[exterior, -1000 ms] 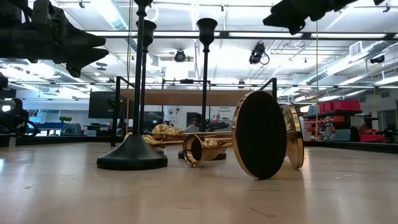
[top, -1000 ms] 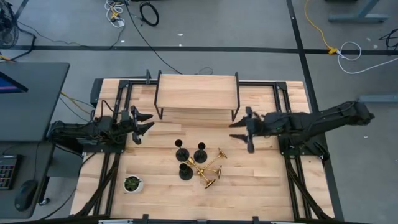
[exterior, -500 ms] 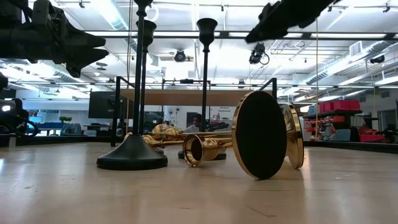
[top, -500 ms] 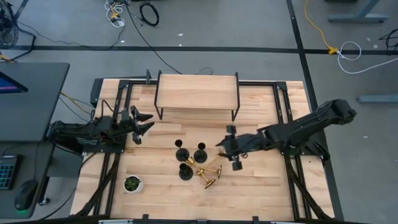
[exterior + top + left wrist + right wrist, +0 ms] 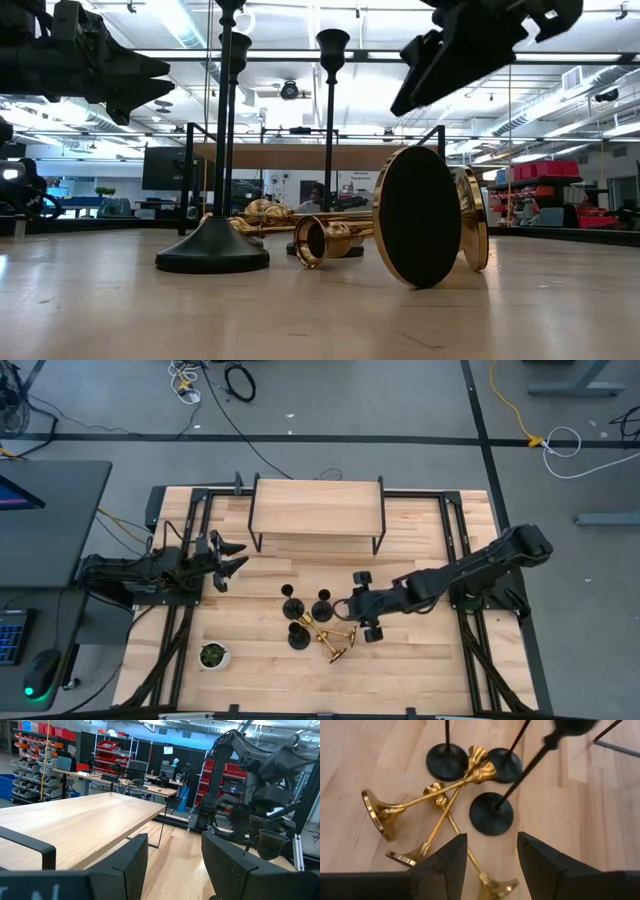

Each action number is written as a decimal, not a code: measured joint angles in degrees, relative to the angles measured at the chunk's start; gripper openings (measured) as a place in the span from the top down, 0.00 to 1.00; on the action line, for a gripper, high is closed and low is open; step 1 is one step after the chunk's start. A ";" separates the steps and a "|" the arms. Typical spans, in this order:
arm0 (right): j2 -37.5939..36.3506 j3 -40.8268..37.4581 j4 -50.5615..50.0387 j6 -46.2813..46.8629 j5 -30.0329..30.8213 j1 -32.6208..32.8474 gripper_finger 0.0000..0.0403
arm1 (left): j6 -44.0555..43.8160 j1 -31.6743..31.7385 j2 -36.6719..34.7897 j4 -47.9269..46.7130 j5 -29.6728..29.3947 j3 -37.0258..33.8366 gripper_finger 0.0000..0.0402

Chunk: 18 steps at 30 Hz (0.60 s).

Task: Pick & Place candle stick holders
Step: Put the bottom gold candle holder on the shelf

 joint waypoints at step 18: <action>2.91 0.00 3.32 4.76 -1.00 1.22 0.56 | 0.00 -0.02 -0.01 -0.39 0.00 0.00 0.53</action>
